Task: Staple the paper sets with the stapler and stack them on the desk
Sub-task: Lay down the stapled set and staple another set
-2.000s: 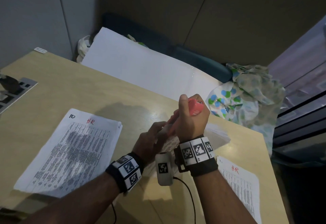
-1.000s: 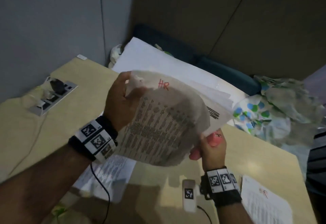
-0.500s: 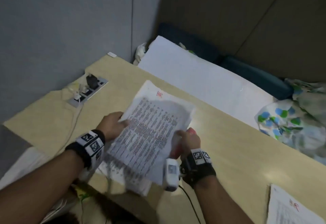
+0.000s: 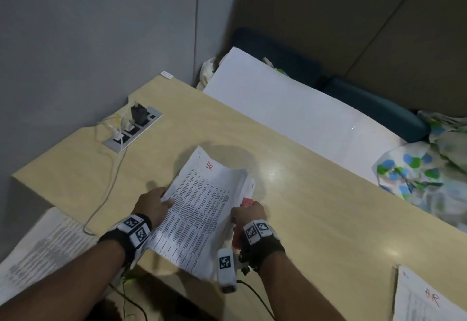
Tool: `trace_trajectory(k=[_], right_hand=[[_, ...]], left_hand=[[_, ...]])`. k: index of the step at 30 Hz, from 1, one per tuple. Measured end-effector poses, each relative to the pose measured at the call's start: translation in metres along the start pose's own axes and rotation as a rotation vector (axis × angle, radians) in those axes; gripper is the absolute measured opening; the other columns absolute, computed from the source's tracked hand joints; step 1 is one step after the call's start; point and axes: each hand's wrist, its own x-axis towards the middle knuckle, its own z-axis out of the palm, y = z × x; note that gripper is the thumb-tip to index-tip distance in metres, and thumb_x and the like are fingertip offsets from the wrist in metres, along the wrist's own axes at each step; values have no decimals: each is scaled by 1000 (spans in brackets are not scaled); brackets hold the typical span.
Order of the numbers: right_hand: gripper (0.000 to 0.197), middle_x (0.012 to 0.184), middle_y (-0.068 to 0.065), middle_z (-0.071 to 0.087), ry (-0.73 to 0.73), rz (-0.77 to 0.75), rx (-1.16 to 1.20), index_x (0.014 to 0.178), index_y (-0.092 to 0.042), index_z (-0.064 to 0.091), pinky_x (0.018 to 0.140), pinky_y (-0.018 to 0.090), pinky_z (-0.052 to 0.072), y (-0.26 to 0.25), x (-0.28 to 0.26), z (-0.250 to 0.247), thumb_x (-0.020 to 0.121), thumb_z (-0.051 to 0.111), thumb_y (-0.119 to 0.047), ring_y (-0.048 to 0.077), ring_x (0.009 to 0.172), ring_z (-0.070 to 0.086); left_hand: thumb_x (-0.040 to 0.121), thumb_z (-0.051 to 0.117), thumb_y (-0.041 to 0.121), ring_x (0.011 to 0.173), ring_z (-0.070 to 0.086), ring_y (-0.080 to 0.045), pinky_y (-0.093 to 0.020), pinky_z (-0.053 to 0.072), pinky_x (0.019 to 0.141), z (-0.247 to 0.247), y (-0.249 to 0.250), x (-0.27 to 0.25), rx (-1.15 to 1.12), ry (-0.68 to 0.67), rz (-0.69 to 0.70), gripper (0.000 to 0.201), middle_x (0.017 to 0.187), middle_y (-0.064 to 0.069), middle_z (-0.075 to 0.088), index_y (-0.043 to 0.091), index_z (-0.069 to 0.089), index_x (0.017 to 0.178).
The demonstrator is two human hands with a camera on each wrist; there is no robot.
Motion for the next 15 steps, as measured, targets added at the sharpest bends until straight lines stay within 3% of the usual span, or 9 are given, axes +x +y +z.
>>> trace_trajectory(k=[4,7,9,13,15], right_hand=[[23,80,1,62,70,-31,55,92,-15,55,82,41,60,2,2,-1,75,70,-14,26,82,67],[32,101,8,65,128,-27,55,107,-14,59,82,33,55,11,12,-12,77,68,-13,26,84,59],[40,106,10,65,145,-10,61,117,-11,59,79,31,53,16,17,-19,78,68,-12,26,85,59],[43,99,8,61,160,6,80,118,-10,56,81,35,56,27,22,-33,76,66,-11,29,87,61],[44,104,9,62,193,22,66,121,-12,56,83,34,54,37,23,-44,77,64,-10,29,87,58]], left_hand=[[88,62,23,78,57,-20,-26,42,72,3,4,2,-19,-14,43,20,97,-8,68,14,65,106],[87,63,21,77,59,-19,-25,42,71,4,9,3,-54,-2,48,16,87,-2,65,15,67,101],[87,63,19,77,60,-19,-25,43,70,6,15,2,-85,-4,54,15,86,-2,64,14,67,100],[87,62,18,79,62,-21,-27,46,71,19,25,-5,-156,9,69,16,94,-7,70,14,67,101],[86,64,25,93,64,-25,-32,51,83,28,27,-7,-129,-26,67,26,109,-6,69,14,66,109]])
